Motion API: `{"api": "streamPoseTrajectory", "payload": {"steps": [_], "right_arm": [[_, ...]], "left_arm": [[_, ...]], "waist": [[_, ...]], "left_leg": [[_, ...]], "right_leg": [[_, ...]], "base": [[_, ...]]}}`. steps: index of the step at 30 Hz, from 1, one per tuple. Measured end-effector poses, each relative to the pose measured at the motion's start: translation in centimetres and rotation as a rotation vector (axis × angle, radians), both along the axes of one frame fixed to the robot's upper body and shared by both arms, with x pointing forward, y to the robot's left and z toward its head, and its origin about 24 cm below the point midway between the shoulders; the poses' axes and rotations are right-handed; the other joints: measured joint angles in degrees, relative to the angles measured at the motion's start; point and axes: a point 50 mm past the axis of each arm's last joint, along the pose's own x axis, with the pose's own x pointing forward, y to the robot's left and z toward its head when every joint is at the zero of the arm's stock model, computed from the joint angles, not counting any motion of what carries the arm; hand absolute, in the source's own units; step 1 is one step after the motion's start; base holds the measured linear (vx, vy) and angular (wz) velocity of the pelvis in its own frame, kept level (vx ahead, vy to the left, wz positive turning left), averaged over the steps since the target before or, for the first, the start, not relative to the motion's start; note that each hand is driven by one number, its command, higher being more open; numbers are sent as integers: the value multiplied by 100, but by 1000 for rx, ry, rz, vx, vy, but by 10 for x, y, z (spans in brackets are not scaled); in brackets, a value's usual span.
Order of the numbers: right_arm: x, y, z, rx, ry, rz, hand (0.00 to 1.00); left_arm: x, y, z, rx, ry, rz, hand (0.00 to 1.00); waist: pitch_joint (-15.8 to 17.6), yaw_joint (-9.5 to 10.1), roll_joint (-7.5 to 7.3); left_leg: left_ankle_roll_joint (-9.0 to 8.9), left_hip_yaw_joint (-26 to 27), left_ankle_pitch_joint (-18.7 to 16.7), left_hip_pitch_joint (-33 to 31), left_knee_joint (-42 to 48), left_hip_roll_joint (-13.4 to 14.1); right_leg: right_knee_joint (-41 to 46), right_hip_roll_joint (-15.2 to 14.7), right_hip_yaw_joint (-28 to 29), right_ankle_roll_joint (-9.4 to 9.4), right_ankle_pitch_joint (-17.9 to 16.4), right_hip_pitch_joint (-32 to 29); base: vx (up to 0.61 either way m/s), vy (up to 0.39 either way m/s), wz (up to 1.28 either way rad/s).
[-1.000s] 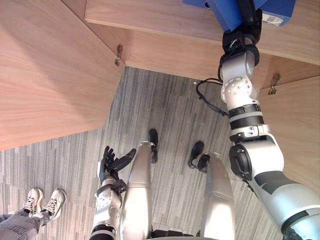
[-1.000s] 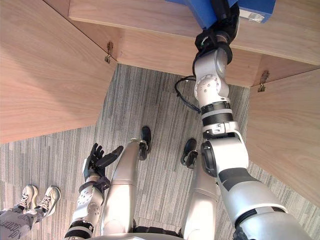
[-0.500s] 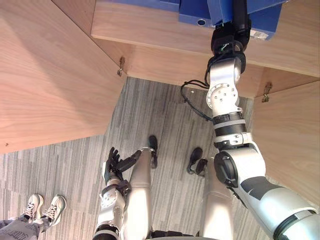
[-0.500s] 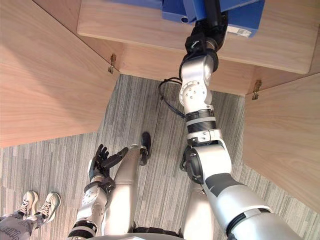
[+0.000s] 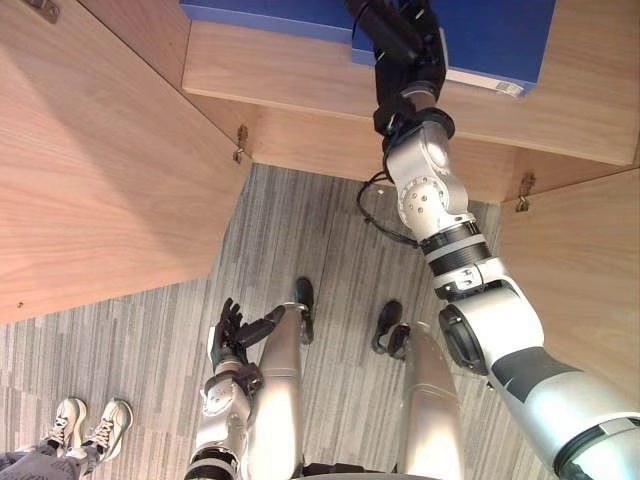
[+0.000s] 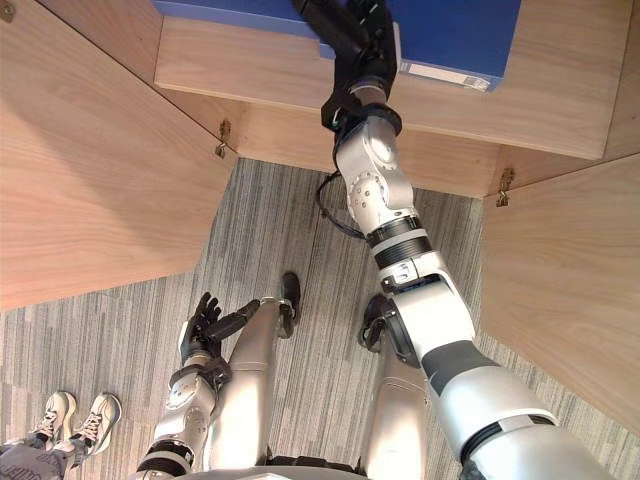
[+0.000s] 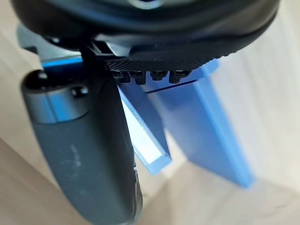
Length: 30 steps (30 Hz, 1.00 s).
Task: Walk over to the cabinet, pick up the folder, carry it to the office cabinet, place the folder inside the office cabinet, then close the office cabinet door
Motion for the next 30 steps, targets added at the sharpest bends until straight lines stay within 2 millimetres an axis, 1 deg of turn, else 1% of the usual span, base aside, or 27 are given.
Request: {"api": "streamPoseTrajectory", "payload": {"steps": [1,3,8,10,12,21,23,25,28,30], "right_arm": [[1,-1,-2,-19,6,0,0],[5,-5,-10,-120,26,-9,0],[13,-17,-21,-341,62,-39,0],[15,-24,-25,-408,71,-53,0],[16,-30,-26,-422,78,-66,0],[17,-54,-19,-450,73,-138,0],[17,-56,-10,-498,47,-184,0],[17,-62,4,-550,14,-243,0],[19,-69,6,-559,32,-266,0],[20,-70,7,-584,36,-266,0]], "left_arm": [[0,0,0,0,2,0,100],[-1,0,-2,-2,6,-5,100],[-3,0,-4,-7,12,-17,100],[-3,0,-5,-5,13,-32,100],[-3,0,-5,-4,11,-43,100],[-3,0,-6,-6,8,-53,100],[-3,0,-5,-9,2,-55,100],[0,0,-2,-5,-21,-54,100],[1,0,-1,-4,-25,-55,100],[1,0,-1,-4,-26,-55,100]], "waist": [[0,-2,0],[0,-6,0],[0,-17,0],[0,-17,0],[-1,-17,0],[0,-25,0],[-1,-35,0],[0,-38,-1],[0,-31,-1],[0,-32,0]], "left_leg": [[3,2,7,0,-16,-2],[13,5,40,0,-82,-14],[11,1,73,34,-157,-28],[4,-2,88,73,-202,-35],[-3,-3,99,83,-227,-38],[-4,7,114,75,-302,-42],[-5,11,123,-21,-305,-42],[-4,0,162,-185,-323,-46],[-1,-15,172,-211,-352,-56],[-1,-14,172,-211,-359,-56]], "right_leg": [[-21,0,-4,1,11,2],[-74,0,-19,8,49,8],[-147,-2,-46,13,77,47],[-177,-5,-58,14,83,91],[-193,-6,-60,12,85,98],[-252,-5,-69,11,91,72],[-260,-6,-64,10,91,-30],[-238,-7,-81,4,110,-192],[-240,-20,-115,4,111,-213],[-248,-24,-130,4,111,-215]], "base": [[0,0,0],[0,0,0],[-2,-7,0],[-4,-18,1],[-12,-34,2],[-5,-23,0],[-11,-33,-1],[-9,-31,2],[15,-31,4],[19,-32,1]]}}
